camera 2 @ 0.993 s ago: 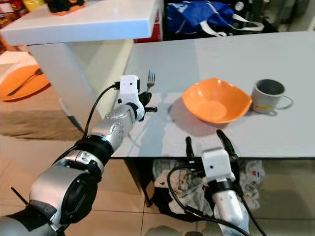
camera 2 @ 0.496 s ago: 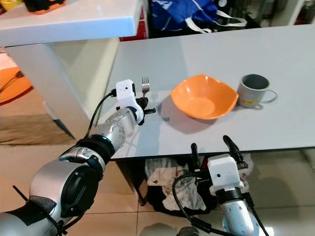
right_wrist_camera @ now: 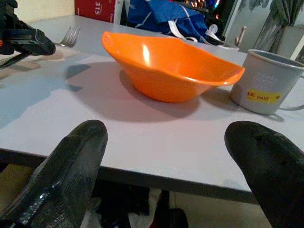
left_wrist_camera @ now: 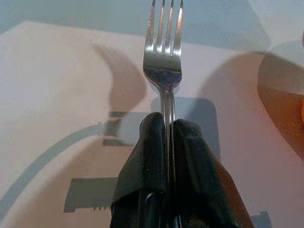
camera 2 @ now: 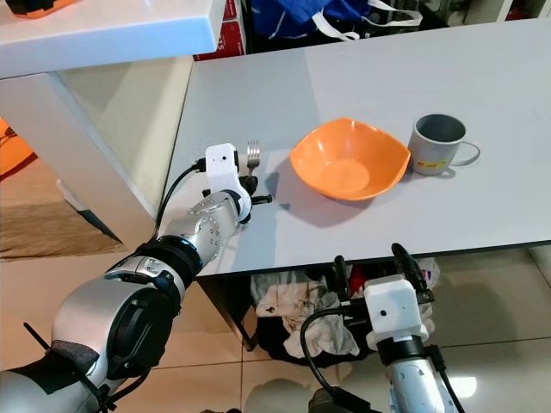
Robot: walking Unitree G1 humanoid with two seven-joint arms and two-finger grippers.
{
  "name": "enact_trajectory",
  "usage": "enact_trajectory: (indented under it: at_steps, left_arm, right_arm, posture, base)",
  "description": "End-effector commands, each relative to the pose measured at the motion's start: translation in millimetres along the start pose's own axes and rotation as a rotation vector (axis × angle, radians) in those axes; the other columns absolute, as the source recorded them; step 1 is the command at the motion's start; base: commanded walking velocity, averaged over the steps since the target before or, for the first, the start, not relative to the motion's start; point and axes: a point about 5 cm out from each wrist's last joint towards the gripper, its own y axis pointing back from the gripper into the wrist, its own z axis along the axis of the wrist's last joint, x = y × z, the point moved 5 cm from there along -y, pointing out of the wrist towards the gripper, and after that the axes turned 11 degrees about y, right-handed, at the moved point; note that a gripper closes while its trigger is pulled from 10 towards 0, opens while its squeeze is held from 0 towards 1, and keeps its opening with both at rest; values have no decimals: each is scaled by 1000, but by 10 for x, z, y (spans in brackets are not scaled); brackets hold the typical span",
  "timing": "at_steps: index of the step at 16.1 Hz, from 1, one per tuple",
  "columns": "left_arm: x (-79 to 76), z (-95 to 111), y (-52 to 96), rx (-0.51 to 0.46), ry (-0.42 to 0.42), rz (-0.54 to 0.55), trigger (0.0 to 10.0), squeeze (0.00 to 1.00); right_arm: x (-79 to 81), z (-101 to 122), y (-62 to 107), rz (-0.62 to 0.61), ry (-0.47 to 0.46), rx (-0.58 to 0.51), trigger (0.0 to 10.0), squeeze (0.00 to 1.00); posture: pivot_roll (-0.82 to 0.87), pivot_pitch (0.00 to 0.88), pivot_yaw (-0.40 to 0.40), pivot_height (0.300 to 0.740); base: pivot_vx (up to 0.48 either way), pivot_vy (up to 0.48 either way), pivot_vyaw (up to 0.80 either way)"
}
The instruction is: Setting the table
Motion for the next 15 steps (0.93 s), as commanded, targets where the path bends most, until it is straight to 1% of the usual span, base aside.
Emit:
enact_trajectory:
  at_steps: [1,2,4,6,11,12,13,14,15]
  left_arm:
    - [-52,25,-2,-7,-26,8,0,0]
    - [-30,28,-2,-10,-37,16,0,0]
    - [-2,45,-3,-14,-49,21,0,0]
    - [35,69,-4,-18,-54,27,0,0]
    - [211,158,1,-48,-44,94,0,0]
    - [211,158,1,-48,-44,94,0,0]
    - [234,216,3,-64,-26,106,0,0]
    - [237,228,3,-67,-21,109,0,0]
    - [236,246,3,-72,-19,110,0,0]
  right_arm:
    - [12,52,17,2,4,-5,10000,0]
    - [-1,63,46,2,3,-1,10000,0]
    - [-75,101,157,-5,-6,6,10000,0]
    - [-80,122,224,1,-24,9,10000,0]
    - [14,160,270,62,-67,6,10000,0]
    - [14,160,270,62,-67,6,10000,0]
    - [66,165,279,89,-69,10,10000,0]
    - [82,167,280,98,-71,10,10000,0]
    - [157,186,276,145,-84,0,10000,0]
  posture:
    - [-404,98,182,736]
    - [-409,104,185,736]
    - [-421,113,189,736]
    - [-431,122,192,736]
    - [-438,132,189,736]
    - [-438,132,189,736]
    - [-449,135,187,736]
    - [-453,136,186,736]
    - [-460,137,188,736]
  base:
    - [0,0,0]
    - [0,0,0]
    - [0,0,0]
    - [0,0,0]
    - [0,0,0]
    - [0,0,0]
    - [0,0,0]
    - [0,0,0]
    - [0,0,0]
